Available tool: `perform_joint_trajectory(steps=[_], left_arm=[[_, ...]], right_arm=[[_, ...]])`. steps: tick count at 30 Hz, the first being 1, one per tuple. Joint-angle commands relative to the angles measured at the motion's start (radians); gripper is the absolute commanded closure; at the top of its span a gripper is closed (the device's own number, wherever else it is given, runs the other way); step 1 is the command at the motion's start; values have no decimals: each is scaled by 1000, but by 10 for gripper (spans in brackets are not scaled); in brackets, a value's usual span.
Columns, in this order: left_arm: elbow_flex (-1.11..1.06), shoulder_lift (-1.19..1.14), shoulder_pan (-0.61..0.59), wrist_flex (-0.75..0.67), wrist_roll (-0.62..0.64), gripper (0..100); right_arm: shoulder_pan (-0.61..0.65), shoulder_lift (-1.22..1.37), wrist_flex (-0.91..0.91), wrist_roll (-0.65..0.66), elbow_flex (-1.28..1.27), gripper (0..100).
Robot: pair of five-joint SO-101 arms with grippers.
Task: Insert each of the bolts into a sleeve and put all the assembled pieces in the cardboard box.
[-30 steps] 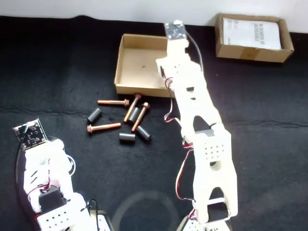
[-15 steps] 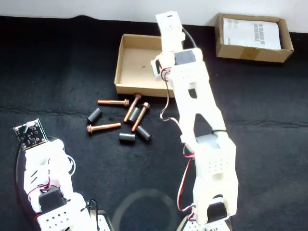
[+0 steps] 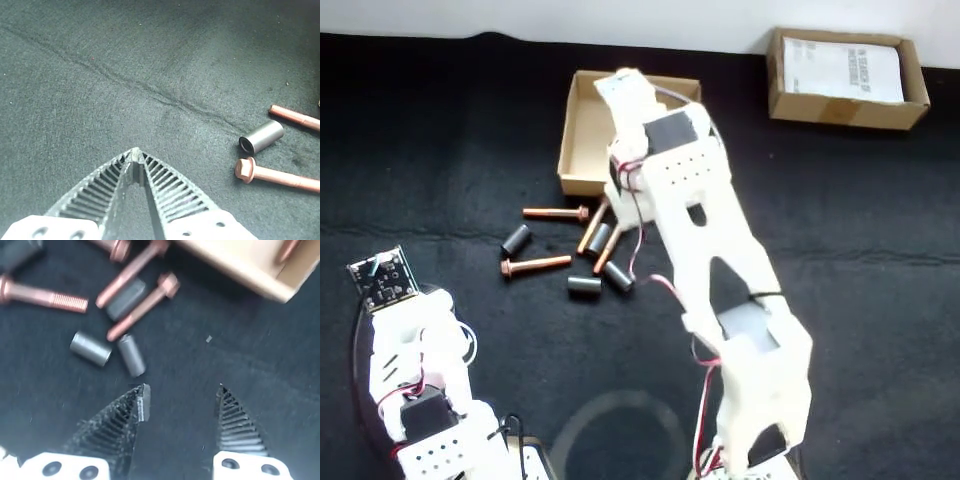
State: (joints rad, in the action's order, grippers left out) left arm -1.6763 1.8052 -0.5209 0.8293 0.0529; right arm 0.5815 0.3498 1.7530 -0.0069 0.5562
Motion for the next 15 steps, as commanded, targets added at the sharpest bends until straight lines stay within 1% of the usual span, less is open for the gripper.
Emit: perform_joint_trajectory(steps=[1,4,6,9,12,15], left_arm=[[-19,-2,-7,-15,-5,987],[-19,-2,-7,-15,-5,987],[-19,-2,-7,-15,-5,987],[-19,-2,-7,-15,-5,987],[-19,-2,-7,-15,-5,987],[-19,-2,-7,-14,-5,987]], right_arm=[[61,-156,10,8,-199,800],[117,-222,7,8,-374,800],[140,-239,-4,9,-447,800],[153,-239,-47,28,-503,800],[160,-237,-137,101,-541,800],[166,-236,-229,114,-572,800]])
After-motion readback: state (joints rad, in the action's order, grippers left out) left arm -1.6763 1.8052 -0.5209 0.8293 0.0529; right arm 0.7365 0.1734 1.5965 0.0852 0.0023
